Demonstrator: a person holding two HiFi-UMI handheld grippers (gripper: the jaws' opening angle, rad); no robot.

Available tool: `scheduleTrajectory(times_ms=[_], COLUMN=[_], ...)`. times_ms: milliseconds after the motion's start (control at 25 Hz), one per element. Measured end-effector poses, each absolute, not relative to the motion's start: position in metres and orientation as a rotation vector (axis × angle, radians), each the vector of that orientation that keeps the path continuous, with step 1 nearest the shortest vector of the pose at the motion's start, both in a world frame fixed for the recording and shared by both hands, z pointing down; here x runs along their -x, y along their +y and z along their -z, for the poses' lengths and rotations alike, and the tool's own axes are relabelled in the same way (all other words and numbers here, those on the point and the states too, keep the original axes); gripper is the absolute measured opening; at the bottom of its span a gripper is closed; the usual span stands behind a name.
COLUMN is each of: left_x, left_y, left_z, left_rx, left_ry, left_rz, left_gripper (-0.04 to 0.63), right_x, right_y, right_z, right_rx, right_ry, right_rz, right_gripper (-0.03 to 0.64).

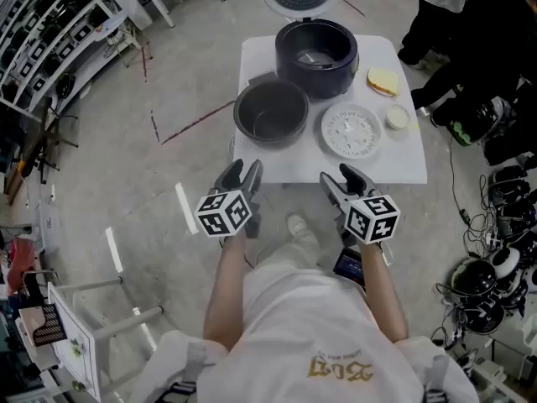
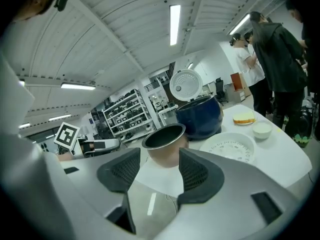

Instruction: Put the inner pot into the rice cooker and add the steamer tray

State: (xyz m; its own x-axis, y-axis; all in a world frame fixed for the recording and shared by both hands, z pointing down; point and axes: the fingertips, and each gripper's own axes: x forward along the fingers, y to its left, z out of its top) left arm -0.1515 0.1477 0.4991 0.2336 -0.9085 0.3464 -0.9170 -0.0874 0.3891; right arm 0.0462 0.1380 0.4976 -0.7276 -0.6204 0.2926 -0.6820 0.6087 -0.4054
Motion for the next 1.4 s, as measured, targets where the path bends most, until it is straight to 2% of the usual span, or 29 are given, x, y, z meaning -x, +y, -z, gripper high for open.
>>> scheduleTrajectory(times_ms=[720, 1200, 1400], left_x=[0.236, 0.245, 0.249], left_y=[0.012, -0.019, -0.019], left_z=[-0.56, -0.579, -0.583], left_rx=[-1.76, -1.69, -1.674], left_ry=[-1.676, -1.644, -1.632], left_rz=[0.022, 0.033, 0.048], left_gripper=[0.212, 0.213, 0.186], right_x=[-0.005, 0.033, 0.045], right_y=[-0.037, -0.086, -0.089], right_z=[-0.539, -0.561, -0.565], right_rx=[-0.963, -0.908, -0.863], right_ry=[-2.609, -2.538, -2.529], right_rz=[-1.009, -1.171, -1.17], right_gripper=[0.227, 0.221, 0.207])
